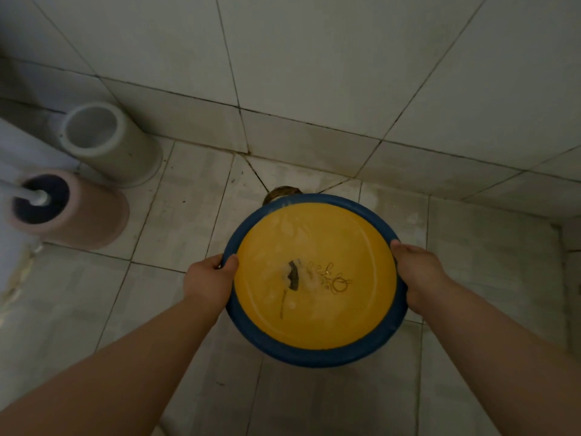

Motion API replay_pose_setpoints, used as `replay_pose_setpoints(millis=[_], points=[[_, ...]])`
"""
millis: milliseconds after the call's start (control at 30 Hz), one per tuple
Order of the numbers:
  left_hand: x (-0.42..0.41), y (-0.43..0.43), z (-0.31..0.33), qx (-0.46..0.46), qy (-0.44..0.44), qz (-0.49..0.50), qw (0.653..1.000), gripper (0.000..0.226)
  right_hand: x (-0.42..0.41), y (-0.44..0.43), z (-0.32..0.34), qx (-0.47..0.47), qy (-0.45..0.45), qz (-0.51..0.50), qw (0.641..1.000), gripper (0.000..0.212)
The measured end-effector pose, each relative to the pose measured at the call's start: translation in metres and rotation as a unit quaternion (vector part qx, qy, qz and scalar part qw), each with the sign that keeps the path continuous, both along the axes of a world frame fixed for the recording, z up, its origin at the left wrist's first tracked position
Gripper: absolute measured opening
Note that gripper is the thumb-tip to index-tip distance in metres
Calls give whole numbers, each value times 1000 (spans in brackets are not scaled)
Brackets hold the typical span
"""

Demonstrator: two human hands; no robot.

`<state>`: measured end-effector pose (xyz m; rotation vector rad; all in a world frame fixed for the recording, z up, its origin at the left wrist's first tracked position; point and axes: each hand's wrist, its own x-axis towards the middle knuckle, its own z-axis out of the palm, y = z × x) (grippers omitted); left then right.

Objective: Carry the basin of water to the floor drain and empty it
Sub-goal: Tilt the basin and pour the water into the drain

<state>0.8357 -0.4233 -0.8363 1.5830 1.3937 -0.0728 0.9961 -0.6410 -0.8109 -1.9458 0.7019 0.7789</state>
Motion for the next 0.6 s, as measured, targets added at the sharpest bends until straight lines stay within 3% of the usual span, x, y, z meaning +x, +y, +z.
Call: replay_pose_setpoints(millis=[600], points=[[-1, 1, 0, 14, 0, -21, 1000, 37, 1, 0, 0, 6, 0, -2, 1000, 43]])
